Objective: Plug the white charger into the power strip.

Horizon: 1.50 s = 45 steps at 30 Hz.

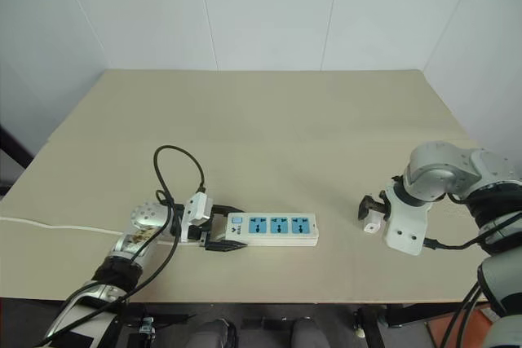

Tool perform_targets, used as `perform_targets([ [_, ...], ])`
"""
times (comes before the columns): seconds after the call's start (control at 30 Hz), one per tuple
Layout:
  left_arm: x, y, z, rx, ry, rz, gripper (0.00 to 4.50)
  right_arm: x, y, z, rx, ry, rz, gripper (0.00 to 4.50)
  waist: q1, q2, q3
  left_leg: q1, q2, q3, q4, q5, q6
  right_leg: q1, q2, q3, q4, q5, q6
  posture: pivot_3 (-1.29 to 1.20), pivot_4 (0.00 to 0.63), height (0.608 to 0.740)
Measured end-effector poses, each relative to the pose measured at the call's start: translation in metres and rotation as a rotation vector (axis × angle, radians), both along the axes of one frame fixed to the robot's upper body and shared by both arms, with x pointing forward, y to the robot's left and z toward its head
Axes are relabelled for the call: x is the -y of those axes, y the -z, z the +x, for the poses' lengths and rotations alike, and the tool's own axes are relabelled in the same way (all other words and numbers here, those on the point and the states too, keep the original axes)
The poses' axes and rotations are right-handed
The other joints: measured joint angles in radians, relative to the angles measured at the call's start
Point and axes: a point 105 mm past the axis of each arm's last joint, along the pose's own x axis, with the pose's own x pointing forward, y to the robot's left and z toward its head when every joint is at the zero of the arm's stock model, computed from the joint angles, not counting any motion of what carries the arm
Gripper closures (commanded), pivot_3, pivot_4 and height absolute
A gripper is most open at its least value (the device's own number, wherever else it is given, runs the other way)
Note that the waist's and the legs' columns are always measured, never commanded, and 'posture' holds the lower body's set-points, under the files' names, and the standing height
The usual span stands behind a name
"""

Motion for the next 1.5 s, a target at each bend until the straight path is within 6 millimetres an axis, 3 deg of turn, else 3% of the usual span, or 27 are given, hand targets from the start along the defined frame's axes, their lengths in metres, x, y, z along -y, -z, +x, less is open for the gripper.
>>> perform_targets([
  [0.17,-0.001,0.000,0.001,0.001,-0.008,0.002,1.18,-0.006,0.013,0.002,-0.015,-0.020,-0.019,0.00,-0.004,0.000,0.000,0.001,0.000,0.000,0.000,0.000,0.000,0.000,0.000,0.001,0.001,0.000,0.000,0.00,0.150,0.740],
  [0.43,-0.004,0.002,0.001,-0.011,-0.025,0.012,1.18,-0.010,0.017,0.014,0.018,-0.021,-0.042,0.00,-0.009,-0.007,-0.004,0.006,0.000,0.001,0.000,0.000,0.000,0.005,0.000,0.001,0.001,0.000,0.000,0.00,0.150,0.740],
  [0.57,-0.005,0.003,0.001,-0.012,-0.033,0.013,1.18,-0.010,0.018,0.018,0.018,-0.019,-0.068,0.80,-0.011,-0.008,-0.005,0.008,0.000,0.001,0.000,0.000,0.000,0.007,0.000,0.001,0.001,0.000,0.000,0.00,0.150,0.740],
  [0.83,-0.007,0.003,0.001,-0.011,-0.040,0.015,1.18,-0.009,0.019,0.023,0.027,-0.026,-0.095,3.33,-0.017,-0.009,-0.005,0.011,0.001,0.001,0.000,0.000,0.000,0.010,0.000,0.001,0.001,-0.001,-0.001,0.00,0.150,0.740],
  [1.03,-0.008,0.003,0.001,-0.010,-0.041,0.019,1.18,-0.011,0.019,0.021,0.025,-0.021,-0.066,3.36,-0.024,-0.009,-0.005,0.013,0.001,0.000,0.000,0.000,0.000,0.012,0.000,0.001,0.001,-0.001,-0.001,0.00,0.150,0.740],
  [1.2,-0.009,0.003,0.002,-0.004,-0.038,0.020,1.18,-0.027,0.016,0.019,0.008,0.121,0.138,3.36,-0.026,-0.009,-0.005,0.015,0.001,-0.001,-0.001,0.000,0.000,0.015,0.000,0.001,0.000,-0.001,-0.002,0.00,0.150,0.740],
  [1.3,-0.008,0.002,0.004,0.000,-0.035,0.019,1.18,-0.052,-0.001,0.022,-0.056,0.300,0.385,3.36,-0.024,-0.006,-0.003,0.014,0.000,-0.001,-0.001,0.000,0.000,0.015,-0.001,0.001,0.000,-0.001,-0.001,0.00,0.150,0.740],
  [1.47,-0.001,0.001,0.004,0.005,-0.017,0.011,1.18,-0.084,-0.085,0.024,-0.287,0.559,0.954,3.36,-0.003,-0.004,-0.002,0.012,0.001,-0.005,-0.001,0.000,0.000,0.014,0.000,-0.003,-0.001,-0.001,-0.002,0.00,0.150,0.740],
  [1.5,0.000,0.001,0.004,0.006,-0.016,0.011,1.18,-0.088,-0.091,0.023,-0.330,0.567,1.010,3.36,-0.002,-0.004,-0.002,0.012,0.001,-0.005,-0.001,-0.001,0.001,0.014,0.000,-0.003,-0.001,-0.002,-0.002,0.00,0.150,0.740],
])
